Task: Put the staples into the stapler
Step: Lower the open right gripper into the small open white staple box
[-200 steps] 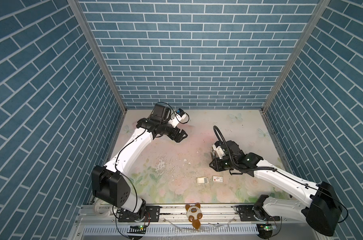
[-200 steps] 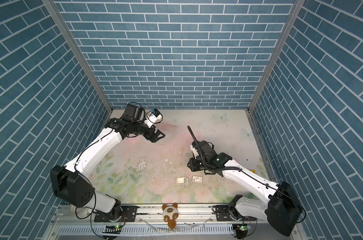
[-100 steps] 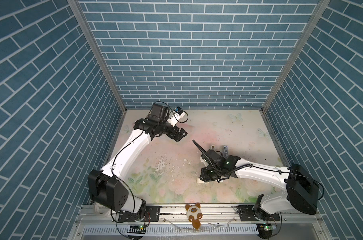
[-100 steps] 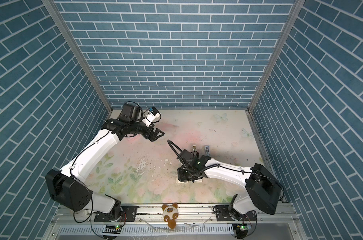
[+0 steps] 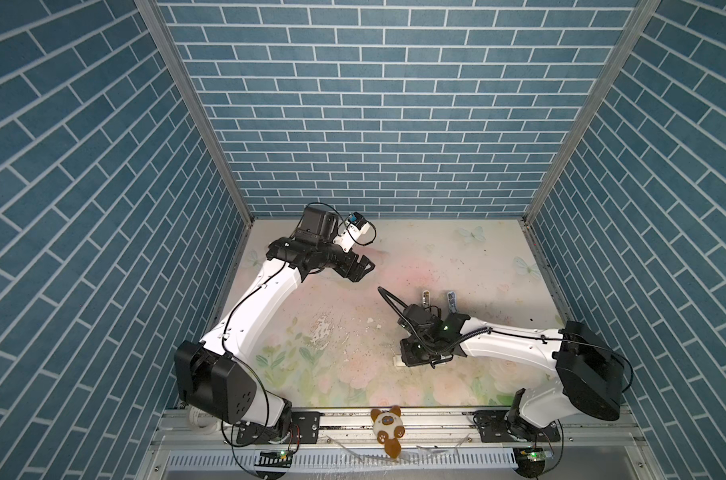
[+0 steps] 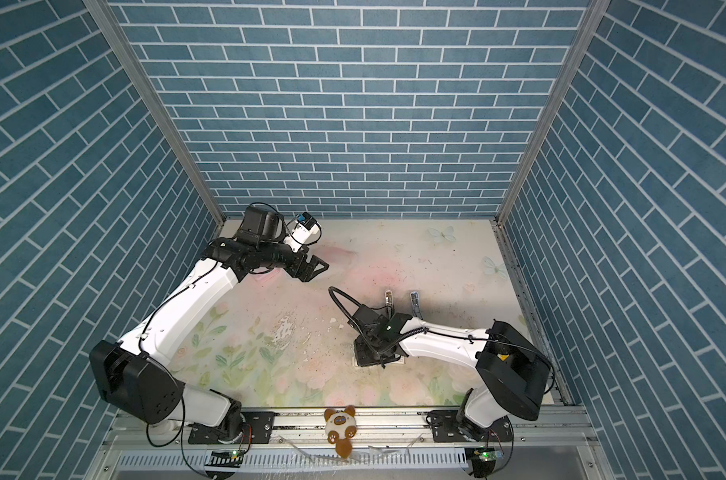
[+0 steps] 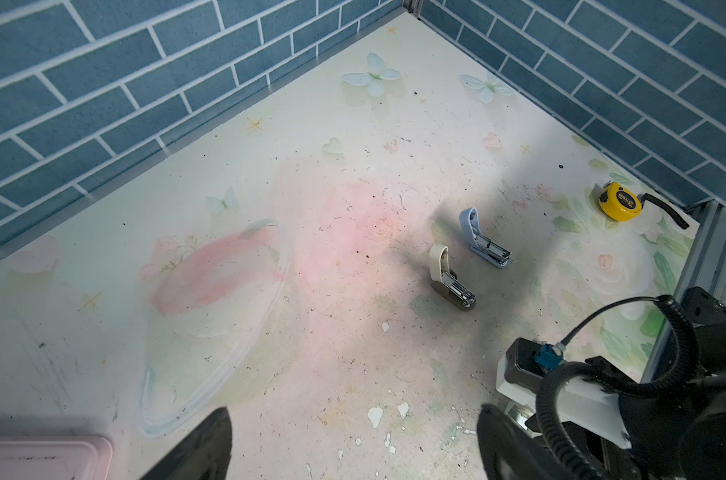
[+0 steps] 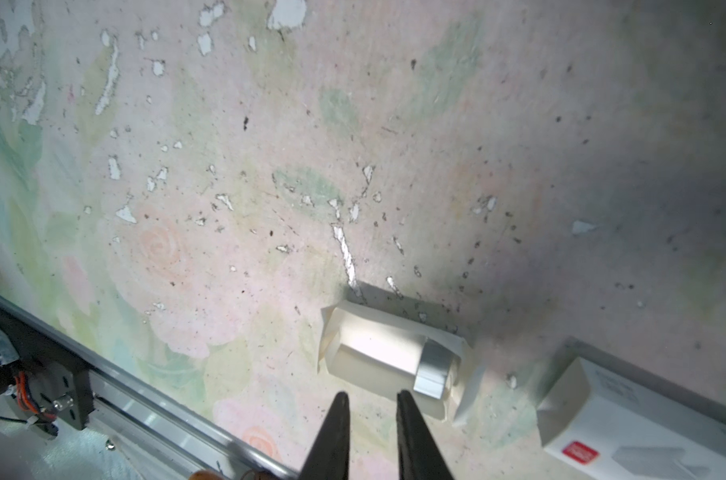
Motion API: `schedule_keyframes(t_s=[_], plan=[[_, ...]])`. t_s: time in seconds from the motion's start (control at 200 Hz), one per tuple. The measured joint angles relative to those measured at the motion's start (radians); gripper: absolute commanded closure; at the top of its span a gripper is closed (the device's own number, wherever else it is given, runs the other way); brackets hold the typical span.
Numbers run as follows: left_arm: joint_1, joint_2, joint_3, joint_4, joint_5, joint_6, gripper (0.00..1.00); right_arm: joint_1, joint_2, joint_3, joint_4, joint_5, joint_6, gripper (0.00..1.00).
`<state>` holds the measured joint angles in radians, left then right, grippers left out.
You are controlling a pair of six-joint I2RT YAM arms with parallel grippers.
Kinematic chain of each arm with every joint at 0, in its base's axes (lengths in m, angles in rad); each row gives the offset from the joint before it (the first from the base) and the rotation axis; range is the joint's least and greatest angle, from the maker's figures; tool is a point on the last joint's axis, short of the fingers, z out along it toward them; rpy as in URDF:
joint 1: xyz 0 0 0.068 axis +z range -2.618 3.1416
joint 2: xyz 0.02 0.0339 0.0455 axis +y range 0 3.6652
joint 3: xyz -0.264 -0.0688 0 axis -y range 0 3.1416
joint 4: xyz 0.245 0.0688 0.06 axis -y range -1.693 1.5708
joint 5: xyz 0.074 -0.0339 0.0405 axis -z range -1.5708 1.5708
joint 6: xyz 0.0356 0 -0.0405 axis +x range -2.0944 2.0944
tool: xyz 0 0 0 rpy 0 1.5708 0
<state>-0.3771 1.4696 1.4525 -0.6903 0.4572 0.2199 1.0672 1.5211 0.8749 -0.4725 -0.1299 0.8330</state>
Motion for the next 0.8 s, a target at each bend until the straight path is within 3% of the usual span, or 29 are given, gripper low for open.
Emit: schedule_keyframes(t_s=[0.8], plan=[[0.0,0.0,0.0,0.0,0.0,0.0,0.06,0.031,0.097,0.089,-0.093,0.093,-0.003,0.77]])
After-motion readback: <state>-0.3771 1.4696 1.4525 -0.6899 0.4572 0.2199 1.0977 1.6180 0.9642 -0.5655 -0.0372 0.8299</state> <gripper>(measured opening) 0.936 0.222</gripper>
